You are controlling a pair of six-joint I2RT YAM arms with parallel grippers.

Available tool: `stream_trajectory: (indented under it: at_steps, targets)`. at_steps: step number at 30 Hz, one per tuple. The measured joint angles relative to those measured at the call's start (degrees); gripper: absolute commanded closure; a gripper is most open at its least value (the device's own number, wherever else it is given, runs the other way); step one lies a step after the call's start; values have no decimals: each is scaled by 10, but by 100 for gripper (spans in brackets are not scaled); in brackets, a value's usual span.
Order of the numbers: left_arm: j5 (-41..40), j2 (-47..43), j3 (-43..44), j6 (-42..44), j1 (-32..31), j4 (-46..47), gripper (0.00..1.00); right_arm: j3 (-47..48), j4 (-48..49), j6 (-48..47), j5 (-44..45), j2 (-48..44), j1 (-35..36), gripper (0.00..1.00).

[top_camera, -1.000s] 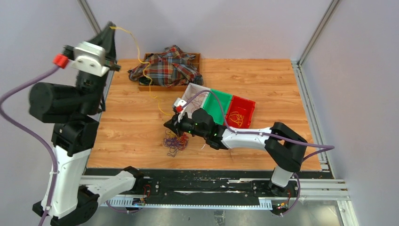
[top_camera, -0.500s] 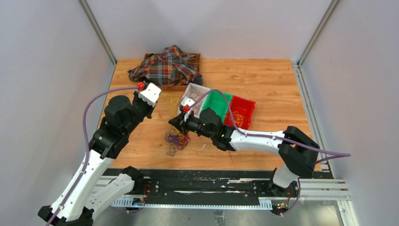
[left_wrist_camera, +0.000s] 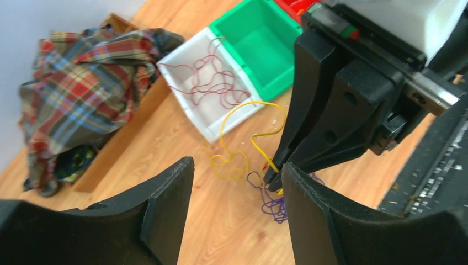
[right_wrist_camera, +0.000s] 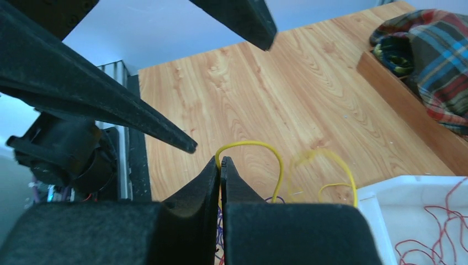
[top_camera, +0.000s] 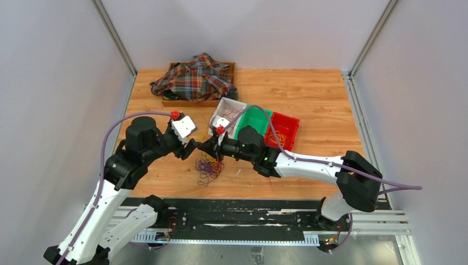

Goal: Untangle the cables

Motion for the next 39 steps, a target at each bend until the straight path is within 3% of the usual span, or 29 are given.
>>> stream_trajectory:
  at_steps: [8, 12, 20, 32, 39]
  targets:
    - [127, 41, 38, -102, 18, -25, 54, -23, 9, 16, -35, -4, 0, 99]
    - [158, 46, 38, -153, 20, -27, 58, -34, 16, 23, -33, -4, 0, 100]
    - [101, 9, -8, -266, 21, 6, 70, -48, 61, 46, 8, -8, 0, 99]
    - [66, 19, -29, -366, 21, 53, 67, -50, 83, 70, 24, -8, 0, 99]
    - [63, 27, -43, -386, 21, 67, 73, -50, 83, 72, 24, -7, 0, 99]
